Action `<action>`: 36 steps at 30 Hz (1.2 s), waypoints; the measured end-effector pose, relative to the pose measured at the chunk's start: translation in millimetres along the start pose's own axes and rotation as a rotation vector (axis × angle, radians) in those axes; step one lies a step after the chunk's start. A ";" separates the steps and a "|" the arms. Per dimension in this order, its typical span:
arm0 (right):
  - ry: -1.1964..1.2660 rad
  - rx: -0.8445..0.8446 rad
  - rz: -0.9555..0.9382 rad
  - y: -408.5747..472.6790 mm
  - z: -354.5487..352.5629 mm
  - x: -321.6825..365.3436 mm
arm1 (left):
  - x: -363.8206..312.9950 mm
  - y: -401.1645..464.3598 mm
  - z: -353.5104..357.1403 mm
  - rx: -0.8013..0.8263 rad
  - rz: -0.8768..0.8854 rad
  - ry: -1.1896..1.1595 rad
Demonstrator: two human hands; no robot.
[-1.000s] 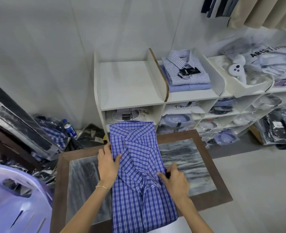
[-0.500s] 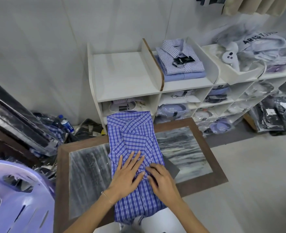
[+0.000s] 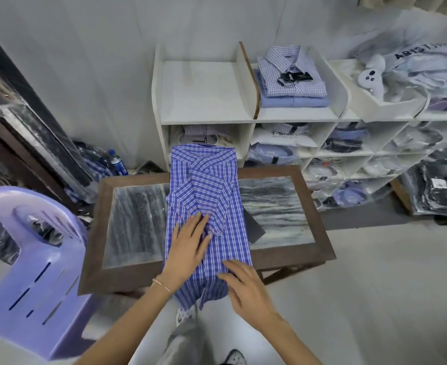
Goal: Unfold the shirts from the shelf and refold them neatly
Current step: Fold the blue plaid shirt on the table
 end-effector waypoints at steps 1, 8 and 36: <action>0.022 0.007 -0.014 -14.6 -0.7 2.4 | -5.7 -18.8 -6.4 -0.114 -0.015 -0.049; 0.386 -0.132 0.543 -66.1 -4.2 -53.3 | 7.4 -159.7 18.0 -0.183 -0.342 -0.186; 0.946 0.474 1.088 -139.7 86.0 -44.1 | 14.8 -273.8 104.5 0.843 -0.725 -0.840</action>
Point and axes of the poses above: each hand's wrist, its own y-axis towards the middle knuckle, its own z-axis out of the palm, x = y × z, the point moved 5 cm from there along y, towards the middle knuckle, and after that the axes turned 12 degrees about y, right-handed, at the moved point
